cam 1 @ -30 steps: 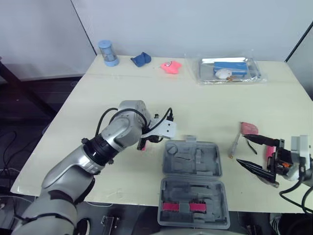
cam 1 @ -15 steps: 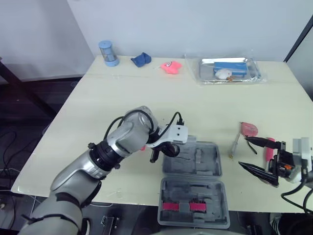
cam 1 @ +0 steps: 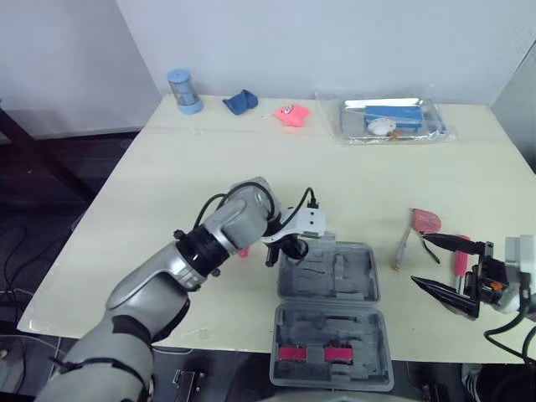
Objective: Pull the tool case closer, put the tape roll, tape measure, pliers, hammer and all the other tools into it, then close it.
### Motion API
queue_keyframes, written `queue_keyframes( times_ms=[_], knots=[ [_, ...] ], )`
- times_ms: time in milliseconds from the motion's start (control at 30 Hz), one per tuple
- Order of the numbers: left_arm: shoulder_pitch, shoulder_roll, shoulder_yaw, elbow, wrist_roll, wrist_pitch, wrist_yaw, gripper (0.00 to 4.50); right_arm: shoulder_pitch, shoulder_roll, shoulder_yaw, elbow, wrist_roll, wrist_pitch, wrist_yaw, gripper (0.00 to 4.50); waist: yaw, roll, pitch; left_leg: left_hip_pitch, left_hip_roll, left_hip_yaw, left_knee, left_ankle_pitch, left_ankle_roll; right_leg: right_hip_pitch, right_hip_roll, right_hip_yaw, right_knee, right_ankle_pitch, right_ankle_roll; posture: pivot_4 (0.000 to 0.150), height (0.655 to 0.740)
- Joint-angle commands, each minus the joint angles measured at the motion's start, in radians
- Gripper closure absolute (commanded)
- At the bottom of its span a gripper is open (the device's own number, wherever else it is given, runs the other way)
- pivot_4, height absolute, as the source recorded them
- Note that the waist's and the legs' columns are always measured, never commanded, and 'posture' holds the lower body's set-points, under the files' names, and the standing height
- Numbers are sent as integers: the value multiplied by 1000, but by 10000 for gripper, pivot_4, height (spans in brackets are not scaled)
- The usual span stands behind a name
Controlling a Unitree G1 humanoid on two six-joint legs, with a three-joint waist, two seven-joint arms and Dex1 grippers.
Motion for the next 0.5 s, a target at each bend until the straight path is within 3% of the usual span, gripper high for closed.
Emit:
queue_keyframes(
  times_ms=[33,500],
  knots=[
    [-8,5,-18,15,7,-25,-5,44389,4,-10,-30,-34,8,-15,0,0,1,0,0,0,0,0,0,0,0,0,0,0,0,0,0,1500,7400],
    [-11,9,-29,65,28,-52,-9,44389,10,-18,-37,-43,4,-20,3,0,1,0,0,0,0,0,0,0,0,0,0,0,0,0,0,1500,7400]
  ],
)
